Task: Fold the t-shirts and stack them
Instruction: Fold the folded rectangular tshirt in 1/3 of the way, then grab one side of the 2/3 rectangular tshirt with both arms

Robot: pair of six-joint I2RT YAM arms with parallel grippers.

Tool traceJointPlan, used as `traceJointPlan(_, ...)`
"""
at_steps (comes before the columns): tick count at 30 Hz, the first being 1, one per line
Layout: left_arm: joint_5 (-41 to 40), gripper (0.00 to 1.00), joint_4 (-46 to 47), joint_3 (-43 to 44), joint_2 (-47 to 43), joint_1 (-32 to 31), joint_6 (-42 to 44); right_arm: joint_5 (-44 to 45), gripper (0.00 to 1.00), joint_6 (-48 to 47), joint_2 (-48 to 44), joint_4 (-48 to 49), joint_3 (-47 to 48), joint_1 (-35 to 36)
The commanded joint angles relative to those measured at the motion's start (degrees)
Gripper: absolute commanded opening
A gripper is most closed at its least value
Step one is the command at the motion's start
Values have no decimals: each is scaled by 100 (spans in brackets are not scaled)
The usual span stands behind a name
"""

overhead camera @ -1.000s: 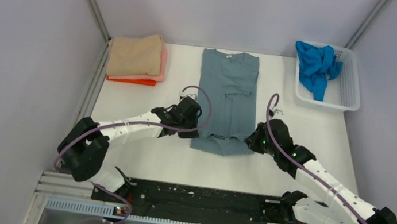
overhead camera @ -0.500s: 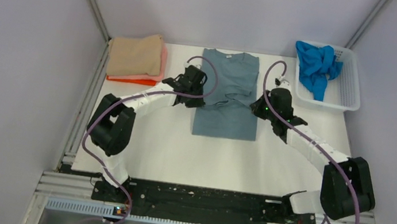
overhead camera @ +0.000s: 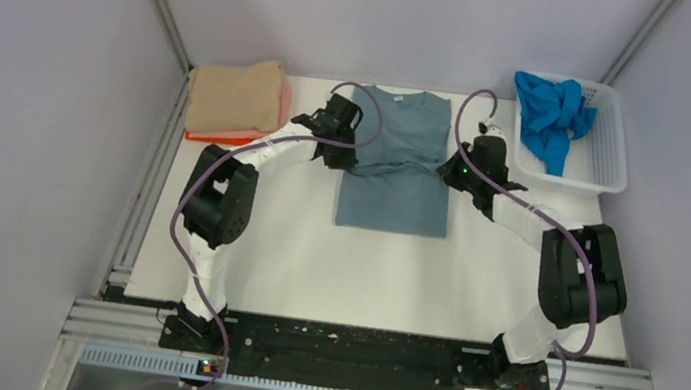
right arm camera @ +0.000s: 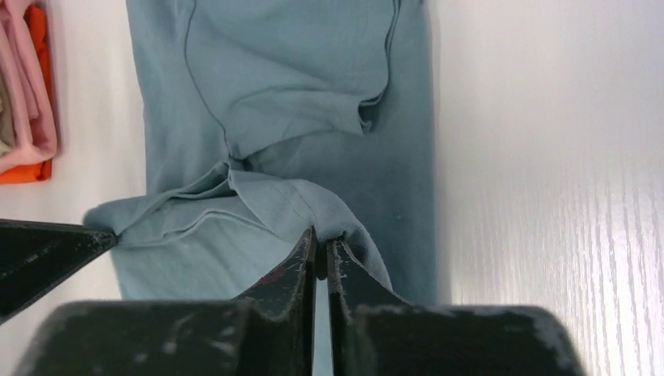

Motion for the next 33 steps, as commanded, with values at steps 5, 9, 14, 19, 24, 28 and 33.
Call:
traceJointPlan(5,-87,97,-666,1182,279,257,420,-128,66,-448,444,-100,1098,-262)
traceJointPlan(9,30,99,-363,664,-330,258,396,-32,96,-612,-26,-199,765,-265)
traceJointPlan(14,719,99,268,-985,-1320,239,-7,-48,99,-435,-1069,-106,-386,-267)
traceJointPlan(19,1092,99,1014,-2798,-2260,77,-595,-7,99,-334,-2114,-303,-1449,-276)
traceJointPlan(24,1261,97,1677,-3823,-2595,-62,-1067,-267,96,-207,-2797,-597,-2161,-272)
traceJointPlan(28,1326,84,1817,-3845,-2277,-140,-1235,-446,90,-20,-2782,-675,-2403,-272)
traceJointPlan(33,1214,65,1757,-3705,-1897,-195,-1358,-554,80,74,-2393,-735,-2423,-272)
